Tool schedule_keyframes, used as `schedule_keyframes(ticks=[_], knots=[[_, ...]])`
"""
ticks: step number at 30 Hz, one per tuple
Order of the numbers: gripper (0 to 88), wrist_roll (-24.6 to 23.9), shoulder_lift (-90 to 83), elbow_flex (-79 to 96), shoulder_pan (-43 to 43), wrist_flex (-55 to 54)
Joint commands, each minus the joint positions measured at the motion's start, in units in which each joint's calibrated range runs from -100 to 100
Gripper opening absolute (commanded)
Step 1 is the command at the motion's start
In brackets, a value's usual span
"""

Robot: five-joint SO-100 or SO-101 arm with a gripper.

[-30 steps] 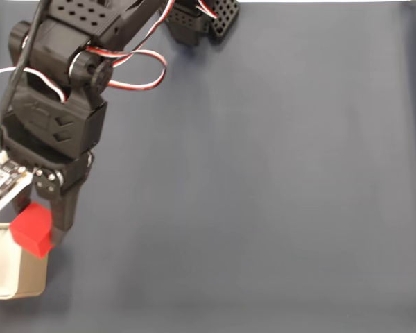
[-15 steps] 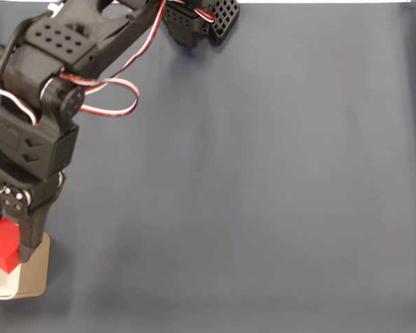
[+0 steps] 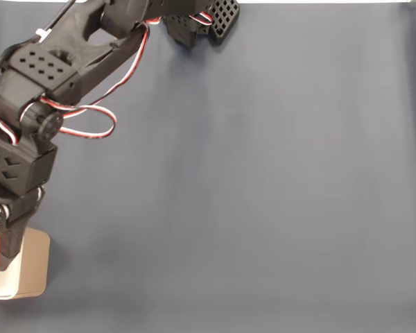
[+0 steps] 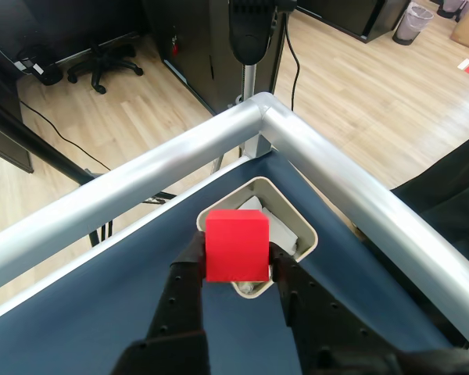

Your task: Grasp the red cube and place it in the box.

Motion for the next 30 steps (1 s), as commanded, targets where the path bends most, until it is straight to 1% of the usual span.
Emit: schedule_keyframes(ticks=[1, 10, 30], knots=[[0.0, 0.54, 0.82, -5.74, 0.75, 0.11], [0.0, 0.59, 4.46, -8.85, 1.82, -0.22], [0.0, 0.88, 8.45, -11.86, 1.39, -1.37]])
